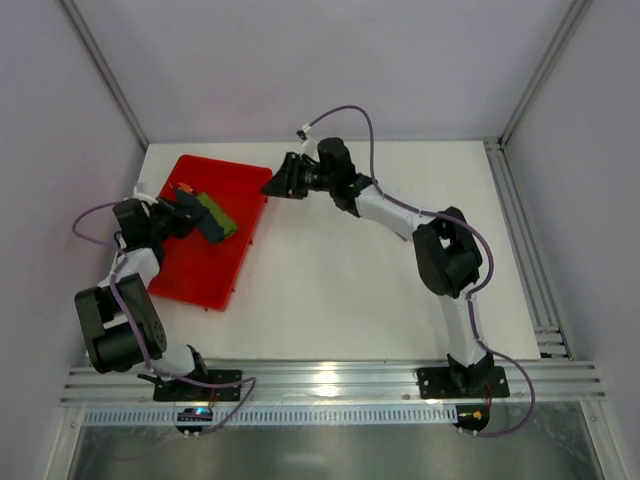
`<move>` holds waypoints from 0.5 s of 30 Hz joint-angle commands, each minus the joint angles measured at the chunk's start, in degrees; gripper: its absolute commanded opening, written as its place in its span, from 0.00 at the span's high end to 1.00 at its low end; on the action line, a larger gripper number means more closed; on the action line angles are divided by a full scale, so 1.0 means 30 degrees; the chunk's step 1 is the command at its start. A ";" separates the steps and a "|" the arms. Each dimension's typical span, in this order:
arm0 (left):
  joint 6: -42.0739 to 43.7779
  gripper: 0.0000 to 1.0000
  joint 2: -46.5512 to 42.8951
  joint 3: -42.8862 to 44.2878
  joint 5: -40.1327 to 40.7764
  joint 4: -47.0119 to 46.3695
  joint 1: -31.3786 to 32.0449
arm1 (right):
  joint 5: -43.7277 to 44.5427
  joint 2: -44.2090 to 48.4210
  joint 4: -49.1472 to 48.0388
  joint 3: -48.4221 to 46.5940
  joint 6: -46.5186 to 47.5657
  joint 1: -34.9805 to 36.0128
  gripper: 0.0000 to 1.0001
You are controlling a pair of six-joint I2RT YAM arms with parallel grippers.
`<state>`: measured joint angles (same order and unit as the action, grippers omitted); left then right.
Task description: Place the utensils on the paper napkin and roll it up
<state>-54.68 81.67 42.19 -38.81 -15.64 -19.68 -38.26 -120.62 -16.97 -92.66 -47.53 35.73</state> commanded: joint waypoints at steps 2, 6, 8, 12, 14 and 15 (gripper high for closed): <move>0.0592 1.00 0.1805 -0.0089 0.0308 -0.0879 -0.0470 | 0.4049 -0.1245 0.8629 -0.5402 0.3944 0.1242 0.63; 0.0675 1.00 0.2365 -0.0266 0.1214 -0.0853 -0.0529 | 0.5075 -0.2769 1.0547 -0.8073 0.5466 0.2240 0.66; 0.0705 1.00 0.2629 -0.0296 0.1304 -0.0881 -0.0646 | 0.5983 -0.3122 1.1280 -0.9070 0.5967 0.2650 0.67; 0.1291 1.00 0.4061 -0.0061 0.0925 -0.0530 -0.0763 | 0.6278 -0.4118 1.1663 -1.0215 0.6321 0.3528 0.73; 0.1233 1.00 0.4591 -0.0090 0.0895 -0.0675 -0.0967 | 0.6718 -0.4354 1.1722 -1.0333 0.6321 0.3765 0.74; 0.1030 1.00 0.4971 -0.0235 0.0866 -0.0879 -0.1027 | 0.6689 -0.4471 1.1664 -1.0391 0.6292 0.3939 0.74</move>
<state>-52.49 94.15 41.21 -36.03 -16.32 -21.69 -20.91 -133.34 15.35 -121.03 -30.79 46.83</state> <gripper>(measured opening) 0.081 0.265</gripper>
